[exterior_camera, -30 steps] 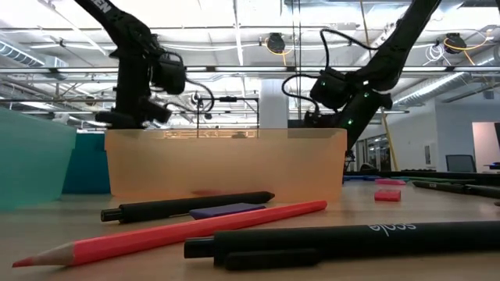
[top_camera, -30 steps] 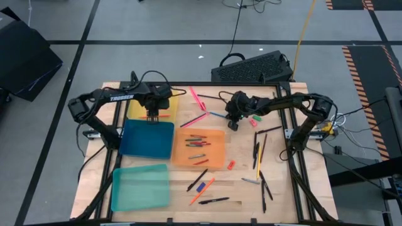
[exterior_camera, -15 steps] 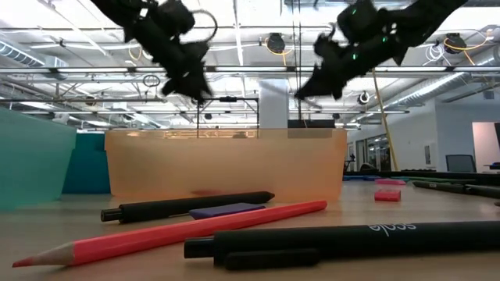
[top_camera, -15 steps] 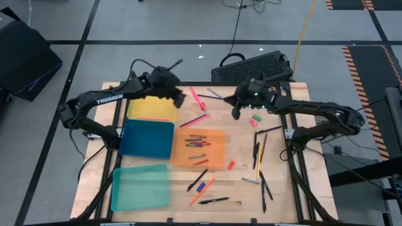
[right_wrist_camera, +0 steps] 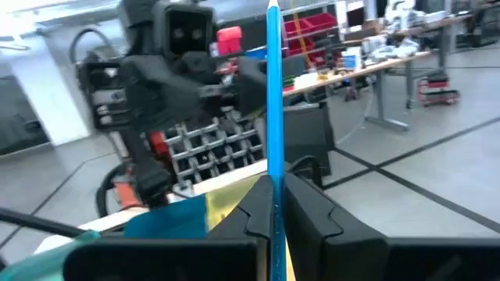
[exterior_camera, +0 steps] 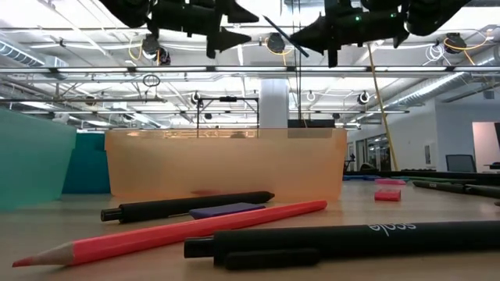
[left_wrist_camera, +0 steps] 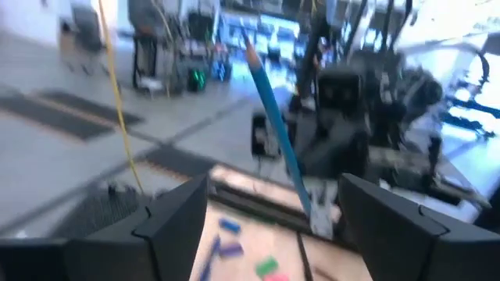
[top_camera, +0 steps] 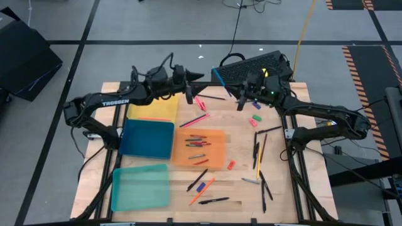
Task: Sort crayons/erasers/pens/pencils in bins
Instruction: Put the blue pencil into yellow bin
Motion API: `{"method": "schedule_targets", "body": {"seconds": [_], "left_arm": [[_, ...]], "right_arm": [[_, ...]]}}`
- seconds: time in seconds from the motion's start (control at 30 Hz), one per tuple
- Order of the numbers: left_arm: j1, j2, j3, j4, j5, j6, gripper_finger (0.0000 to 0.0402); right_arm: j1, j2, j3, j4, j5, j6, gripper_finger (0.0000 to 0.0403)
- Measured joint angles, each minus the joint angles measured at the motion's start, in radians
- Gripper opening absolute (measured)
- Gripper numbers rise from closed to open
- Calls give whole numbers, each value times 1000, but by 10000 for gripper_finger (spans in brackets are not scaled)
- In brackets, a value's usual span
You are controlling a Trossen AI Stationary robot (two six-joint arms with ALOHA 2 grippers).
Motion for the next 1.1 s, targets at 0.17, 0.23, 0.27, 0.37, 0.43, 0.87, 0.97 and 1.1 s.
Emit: {"method": "schedule_targets", "body": {"seconds": [0.17, 0.23, 0.27, 0.37, 0.43, 0.87, 0.97, 1.1], "left_arm": [[10, 22, 1, 58, 38, -9, 253], [19, 39, -1, 53, 98, -40, 242], [20, 52, -2, 68, 129, -56, 237], [12, 82, -1, 142, 173, -96, 229], [5, 103, -1, 186, 180, -109, 228], [-29, 171, 0, 293, 233, -172, 229], [-29, 171, 0, 253, 233, -168, 229], [-25, 148, 0, 178, 233, -130, 229]], "right_arm": [[42, 36, 0, 117, 16, 62, 13], [65, 48, 0, 142, 71, 90, 12], [76, 55, 0, 156, 100, 94, 11], [104, 73, 0, 177, 136, 96, 6], [121, 82, 0, 192, 135, 96, 3], [165, 93, 0, 179, 238, 91, 0], [165, 81, 2, 71, 238, 75, 0], [164, 70, 8, -192, 219, 29, 19]]}}
